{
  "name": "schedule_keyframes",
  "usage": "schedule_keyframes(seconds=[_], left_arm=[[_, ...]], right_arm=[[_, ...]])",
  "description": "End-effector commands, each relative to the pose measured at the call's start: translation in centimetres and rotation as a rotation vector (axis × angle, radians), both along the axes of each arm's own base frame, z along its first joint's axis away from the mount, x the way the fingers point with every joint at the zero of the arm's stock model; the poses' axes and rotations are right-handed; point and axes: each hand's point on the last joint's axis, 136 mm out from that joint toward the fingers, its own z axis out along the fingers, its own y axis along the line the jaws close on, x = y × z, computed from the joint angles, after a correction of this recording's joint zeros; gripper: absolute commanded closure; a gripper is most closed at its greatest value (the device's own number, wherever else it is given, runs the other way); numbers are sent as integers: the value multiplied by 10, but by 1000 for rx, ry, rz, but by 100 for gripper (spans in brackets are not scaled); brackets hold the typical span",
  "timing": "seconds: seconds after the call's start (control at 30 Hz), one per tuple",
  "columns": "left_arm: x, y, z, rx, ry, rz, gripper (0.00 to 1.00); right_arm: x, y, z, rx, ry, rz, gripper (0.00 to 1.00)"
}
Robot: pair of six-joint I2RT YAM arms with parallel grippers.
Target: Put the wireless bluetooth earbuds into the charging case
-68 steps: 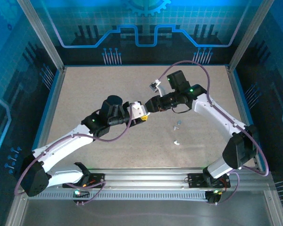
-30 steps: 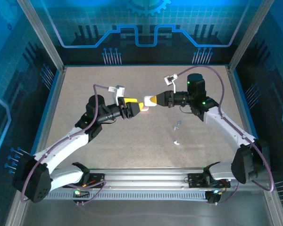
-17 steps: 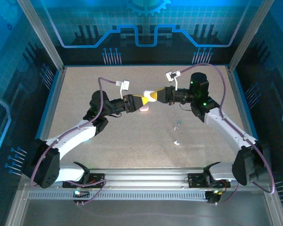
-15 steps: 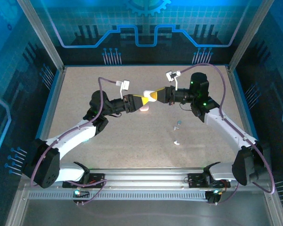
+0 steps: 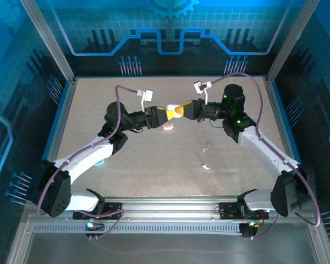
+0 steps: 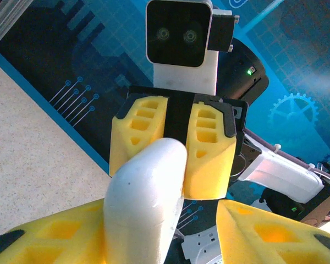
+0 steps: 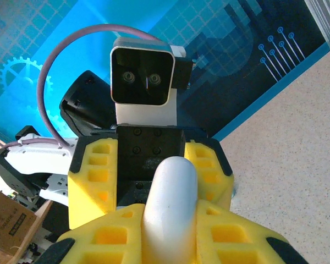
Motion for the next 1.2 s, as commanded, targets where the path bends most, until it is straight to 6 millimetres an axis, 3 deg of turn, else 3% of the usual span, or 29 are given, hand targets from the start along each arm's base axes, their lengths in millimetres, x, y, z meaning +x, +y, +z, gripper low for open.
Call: schedule_keyframes(seconds=[0.0, 0.6, 0.77, 0.93, 1.07, 1.17], left_arm=[[-7, -5, 16, -17, -51, -49, 52], [-6, -6, 23, -21, -77, -48, 78], [-9, -1, 16, 30, -147, -3, 80], [-19, 10, 4, 124, -372, 111, 81], [-30, 12, -4, 199, -578, 161, 80], [-33, 10, -7, 233, -639, 165, 80]], right_arm=[[-4, 3, 9, 24, -40, 15, 84], [-10, 7, 1, -18, -13, 54, 78], [0, -5, -3, -85, 17, -40, 62], [4, -24, 0, -170, 2, -167, 43], [-6, -29, 9, -220, -63, -188, 38], [-19, -27, 12, -252, -159, -165, 38]])
